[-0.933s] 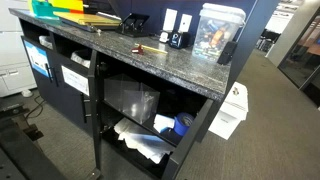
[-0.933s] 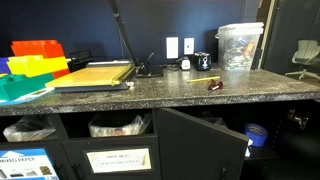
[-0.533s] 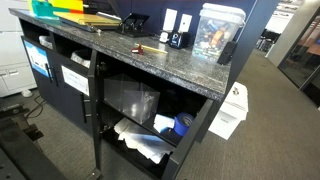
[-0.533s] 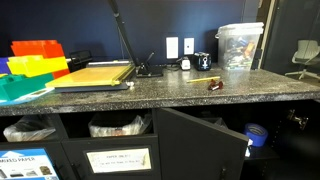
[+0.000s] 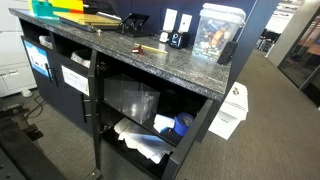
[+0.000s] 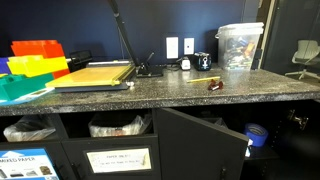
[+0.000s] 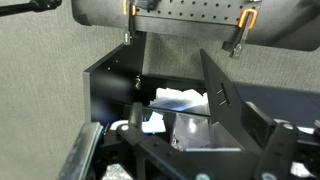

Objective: Close the cabinet door on the left

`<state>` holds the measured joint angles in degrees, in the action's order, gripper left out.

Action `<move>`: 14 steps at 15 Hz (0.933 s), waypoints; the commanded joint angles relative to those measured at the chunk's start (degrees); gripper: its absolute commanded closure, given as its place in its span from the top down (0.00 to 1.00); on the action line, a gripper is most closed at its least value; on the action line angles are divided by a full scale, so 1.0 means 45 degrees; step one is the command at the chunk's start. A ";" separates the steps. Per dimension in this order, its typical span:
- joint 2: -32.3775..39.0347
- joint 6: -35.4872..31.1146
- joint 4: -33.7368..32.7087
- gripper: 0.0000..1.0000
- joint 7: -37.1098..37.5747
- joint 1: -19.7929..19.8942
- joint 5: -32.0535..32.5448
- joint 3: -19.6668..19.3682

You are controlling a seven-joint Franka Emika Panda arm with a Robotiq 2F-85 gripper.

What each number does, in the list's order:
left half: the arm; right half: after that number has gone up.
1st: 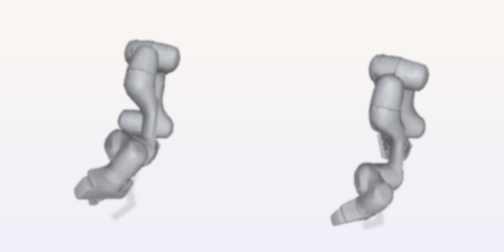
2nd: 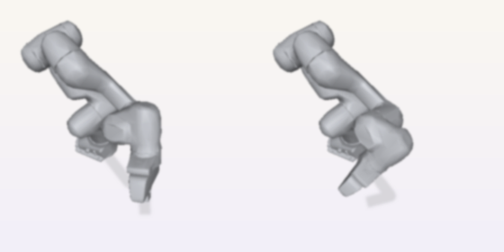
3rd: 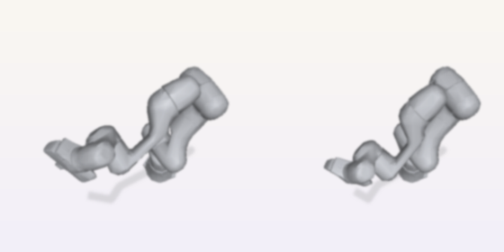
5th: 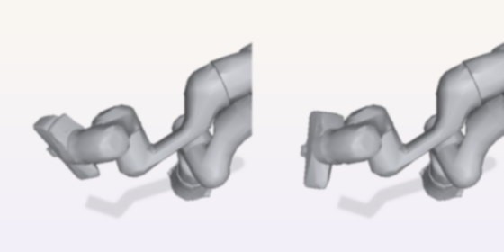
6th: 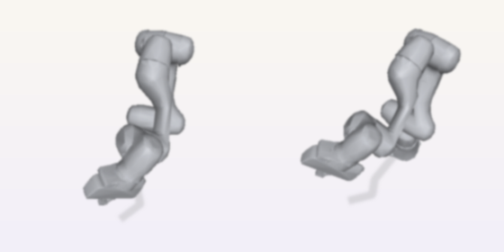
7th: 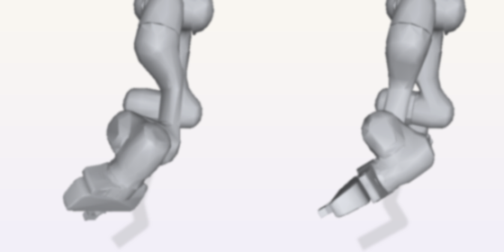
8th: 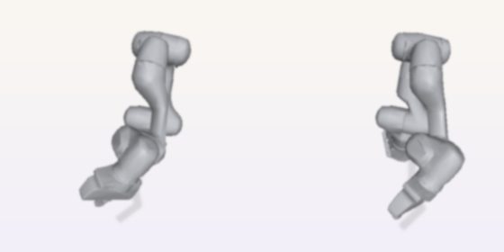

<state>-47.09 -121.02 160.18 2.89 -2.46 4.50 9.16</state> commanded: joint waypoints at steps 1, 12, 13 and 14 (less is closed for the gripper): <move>0.3380 -0.2071 -0.0363 1.00 0.1933 -0.0061 -0.0571 0.0634; 1.2503 -0.7716 -0.3919 1.00 0.5146 -0.0836 -0.3439 0.0580; 1.3310 -0.7864 -0.4521 1.00 0.5368 -0.0970 -0.3484 0.0520; 1.4134 -0.7885 -0.5186 1.00 0.5516 -0.1123 -0.3528 0.0436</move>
<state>5.42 -154.76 145.66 25.24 -5.10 -9.49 12.45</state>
